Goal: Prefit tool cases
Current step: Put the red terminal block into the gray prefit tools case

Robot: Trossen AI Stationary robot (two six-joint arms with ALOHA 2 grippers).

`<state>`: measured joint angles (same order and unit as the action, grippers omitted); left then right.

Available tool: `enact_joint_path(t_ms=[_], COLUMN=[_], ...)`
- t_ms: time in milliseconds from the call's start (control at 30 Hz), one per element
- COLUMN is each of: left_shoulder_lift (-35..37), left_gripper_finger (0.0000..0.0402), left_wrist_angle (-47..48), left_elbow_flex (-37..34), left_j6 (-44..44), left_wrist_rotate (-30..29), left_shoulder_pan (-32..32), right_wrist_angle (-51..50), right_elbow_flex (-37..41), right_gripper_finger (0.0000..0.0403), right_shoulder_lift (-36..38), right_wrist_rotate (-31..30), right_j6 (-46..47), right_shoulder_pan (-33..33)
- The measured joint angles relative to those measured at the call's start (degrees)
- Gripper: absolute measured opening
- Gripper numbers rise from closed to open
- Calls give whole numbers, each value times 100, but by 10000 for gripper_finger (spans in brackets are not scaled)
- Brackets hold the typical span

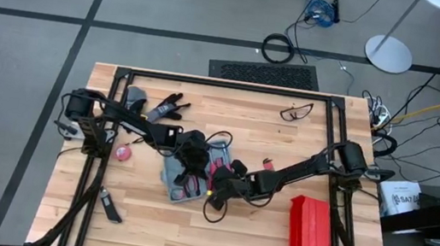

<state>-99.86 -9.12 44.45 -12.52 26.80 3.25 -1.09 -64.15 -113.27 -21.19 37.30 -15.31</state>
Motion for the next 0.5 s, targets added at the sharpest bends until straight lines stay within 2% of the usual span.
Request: enact_joint_path(t_ms=[233, 500], left_shoulder_lift=[-126, -135], left_gripper_finger=[0, 0], left_wrist_angle=[-186, -224], left_elbow_flex=[91, 318], left_j6=[17, 14], left_wrist_rotate=[100, 30], left_shoulder_pan=[-95, -103], right_wrist_angle=[268, 288], right_elbow_flex=[27, 27], right_gripper_finger=[0, 0], right_shoulder_lift=[-3, -3], right_wrist_rotate=[118, -24], right_j6=[-148, -150], right_shoulder_pan=[22, 26])
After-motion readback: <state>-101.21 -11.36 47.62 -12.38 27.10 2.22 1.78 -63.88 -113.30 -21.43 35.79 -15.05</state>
